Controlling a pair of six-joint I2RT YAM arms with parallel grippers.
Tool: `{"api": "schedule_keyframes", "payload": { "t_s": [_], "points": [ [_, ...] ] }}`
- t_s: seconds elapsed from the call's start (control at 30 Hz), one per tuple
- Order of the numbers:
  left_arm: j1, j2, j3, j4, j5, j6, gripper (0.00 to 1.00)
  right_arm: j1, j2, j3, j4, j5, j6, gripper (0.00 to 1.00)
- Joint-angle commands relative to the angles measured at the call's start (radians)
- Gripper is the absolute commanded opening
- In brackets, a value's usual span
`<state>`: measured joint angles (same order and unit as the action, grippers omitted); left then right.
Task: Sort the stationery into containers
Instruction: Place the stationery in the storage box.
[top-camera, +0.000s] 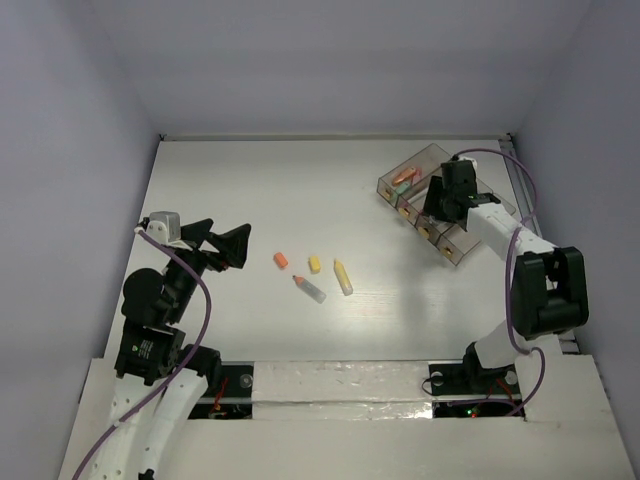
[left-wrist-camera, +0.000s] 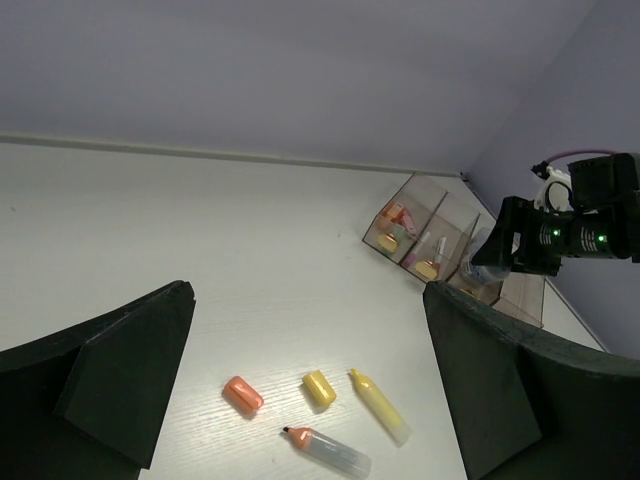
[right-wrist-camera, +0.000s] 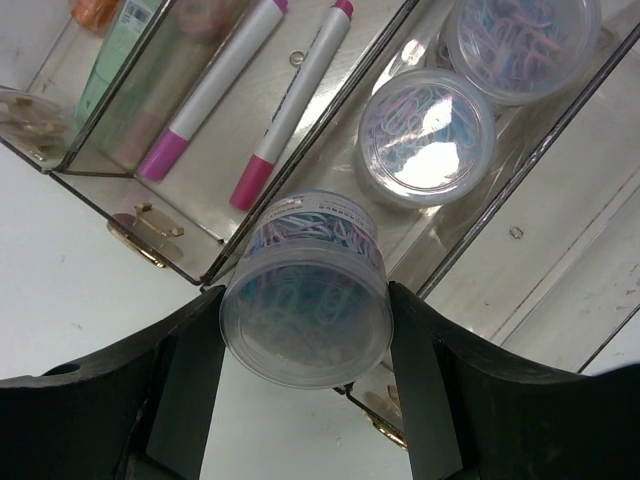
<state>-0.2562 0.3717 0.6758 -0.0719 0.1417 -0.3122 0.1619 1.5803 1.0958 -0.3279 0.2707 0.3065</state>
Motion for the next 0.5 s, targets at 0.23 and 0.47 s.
{"api": "schedule_keyframes", "payload": {
  "t_s": [0.23, 0.47],
  "points": [
    [-0.005, 0.013, 0.03, 0.047, 0.009, 0.008, 0.99, -0.016, -0.02, -0.005, 0.062, 0.004, 0.019, 0.84],
    [-0.005, 0.022, 0.024, 0.056, 0.004, -0.002, 0.99, -0.016, -0.1, -0.022, 0.056, -0.02, 0.023, 0.86]
  ]
}}
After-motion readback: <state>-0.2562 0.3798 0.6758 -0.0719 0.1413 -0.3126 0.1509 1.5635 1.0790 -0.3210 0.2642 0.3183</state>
